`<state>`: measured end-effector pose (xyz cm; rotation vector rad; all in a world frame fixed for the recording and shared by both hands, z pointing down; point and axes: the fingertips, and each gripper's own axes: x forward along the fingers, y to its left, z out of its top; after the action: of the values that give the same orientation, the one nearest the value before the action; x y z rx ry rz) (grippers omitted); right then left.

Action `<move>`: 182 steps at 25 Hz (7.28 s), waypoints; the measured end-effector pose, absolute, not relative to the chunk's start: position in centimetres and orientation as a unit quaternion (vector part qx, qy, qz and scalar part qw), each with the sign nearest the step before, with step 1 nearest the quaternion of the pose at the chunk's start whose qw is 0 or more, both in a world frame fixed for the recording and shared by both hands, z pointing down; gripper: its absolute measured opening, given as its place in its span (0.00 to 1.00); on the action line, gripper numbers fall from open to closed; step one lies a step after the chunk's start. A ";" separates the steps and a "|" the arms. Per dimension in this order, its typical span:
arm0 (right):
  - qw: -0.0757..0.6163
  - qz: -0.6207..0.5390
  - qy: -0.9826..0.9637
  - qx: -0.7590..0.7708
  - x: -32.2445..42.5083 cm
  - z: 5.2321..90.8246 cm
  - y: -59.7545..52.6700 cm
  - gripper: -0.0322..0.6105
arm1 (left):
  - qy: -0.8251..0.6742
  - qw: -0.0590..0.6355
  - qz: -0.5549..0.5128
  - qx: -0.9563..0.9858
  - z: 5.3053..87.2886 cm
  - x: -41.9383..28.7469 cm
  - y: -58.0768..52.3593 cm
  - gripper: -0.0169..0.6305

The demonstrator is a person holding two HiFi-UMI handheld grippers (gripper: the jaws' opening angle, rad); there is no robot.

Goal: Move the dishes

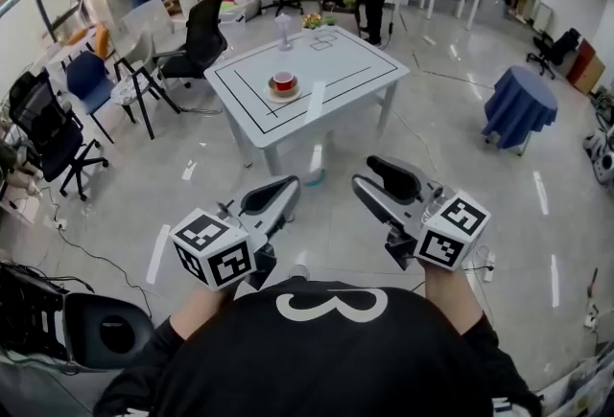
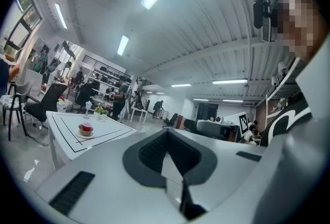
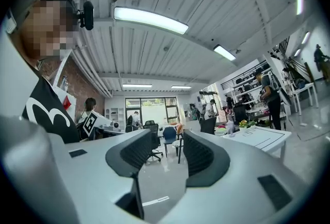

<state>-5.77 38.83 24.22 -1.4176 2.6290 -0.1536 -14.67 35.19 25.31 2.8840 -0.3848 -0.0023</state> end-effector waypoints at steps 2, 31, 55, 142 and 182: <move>0.075 -0.051 0.875 -0.476 -5.6 24.3 38.4 0.39 | -0.133 0.118 0.000 0.984 25.5 -14.8 34.8 0.03; 0.033 -0.154 0.849 -0.504 2.5 33.6 11.3 0.63 | -0.159 0.228 0.048 0.959 34.7 -8.8 6.0 0.03; -0.026 -0.224 0.864 -0.450 4.4 38.9 -11.7 0.60 | -0.207 0.286 0.074 0.933 40.5 -6.3 -14.5 0.03; -0.168 -0.243 0.892 -0.341 2.6 44.2 -34.9 0.11 | -0.464 0.347 0.035 0.815 42.8 -11.4 -22.1 0.03; -0.161 -0.293 0.875 -0.351 5.1 48.2 -34.2 0.50 | -0.473 0.345 0.032 0.810 42.8 -13.2 -21.2 0.03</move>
<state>5.09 -34.16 48.15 -1.2304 3.0712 -1.0267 -13.17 -21.24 42.78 2.1031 -1.2269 0.0830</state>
